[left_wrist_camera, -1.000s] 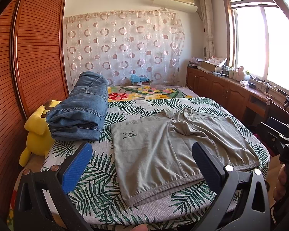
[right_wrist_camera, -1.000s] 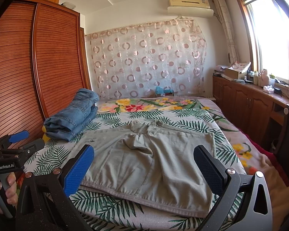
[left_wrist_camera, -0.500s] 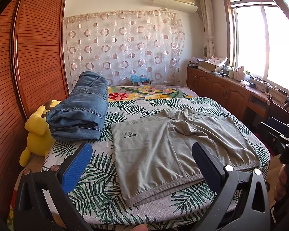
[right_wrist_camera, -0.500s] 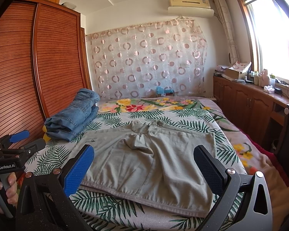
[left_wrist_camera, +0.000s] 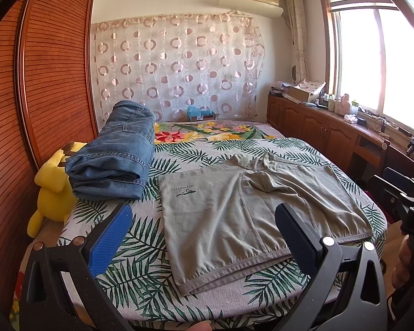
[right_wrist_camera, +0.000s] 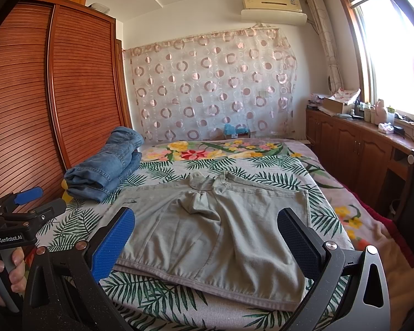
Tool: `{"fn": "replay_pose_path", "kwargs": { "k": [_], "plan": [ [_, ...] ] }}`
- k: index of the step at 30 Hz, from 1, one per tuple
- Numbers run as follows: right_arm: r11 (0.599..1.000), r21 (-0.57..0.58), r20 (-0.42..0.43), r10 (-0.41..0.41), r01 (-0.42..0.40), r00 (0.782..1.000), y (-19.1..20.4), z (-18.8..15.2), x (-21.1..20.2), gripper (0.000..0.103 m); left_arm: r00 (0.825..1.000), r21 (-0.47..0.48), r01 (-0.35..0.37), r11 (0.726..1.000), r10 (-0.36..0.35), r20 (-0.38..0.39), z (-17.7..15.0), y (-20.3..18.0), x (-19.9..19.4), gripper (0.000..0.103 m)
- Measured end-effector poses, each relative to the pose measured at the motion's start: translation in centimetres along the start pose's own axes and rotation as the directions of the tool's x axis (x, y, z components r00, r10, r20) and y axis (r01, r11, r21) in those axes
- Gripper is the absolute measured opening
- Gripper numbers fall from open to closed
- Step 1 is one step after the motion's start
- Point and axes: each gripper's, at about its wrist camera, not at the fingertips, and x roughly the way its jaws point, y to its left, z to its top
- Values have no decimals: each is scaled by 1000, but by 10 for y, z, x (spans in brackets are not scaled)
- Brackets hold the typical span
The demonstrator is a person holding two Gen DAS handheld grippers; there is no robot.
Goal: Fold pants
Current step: 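Lower the left tool to the shorts' hem and close it on the fabric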
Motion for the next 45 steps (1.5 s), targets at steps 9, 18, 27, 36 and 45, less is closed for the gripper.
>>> {"fn": "replay_pose_path", "kwargs": {
  "k": [9,18,27,36,45],
  "plan": [
    [1000,-11,-53,10,-10,999,-9,-7,14,103,997,-13,-5,1000,4,-77,-15,7,23,103],
    [1000,-25,-158,-22,18,987,-25,-20,37,103,986,-23,-18,1000,14,-164,-35,20,46,103],
    [998,-26,-252,-59,54,966,-29,-24,47,103,976,-47,-10,999,-1,-219,-49,36,56,103],
    [996,-52,-291,-88,76,953,-20,-26,39,103,966,-90,-6,996,-17,-257,-69,65,51,103],
    [995,-75,-298,-91,72,950,-16,-21,36,103,955,-99,85,991,-109,-276,-74,66,46,69]
  ]
}}
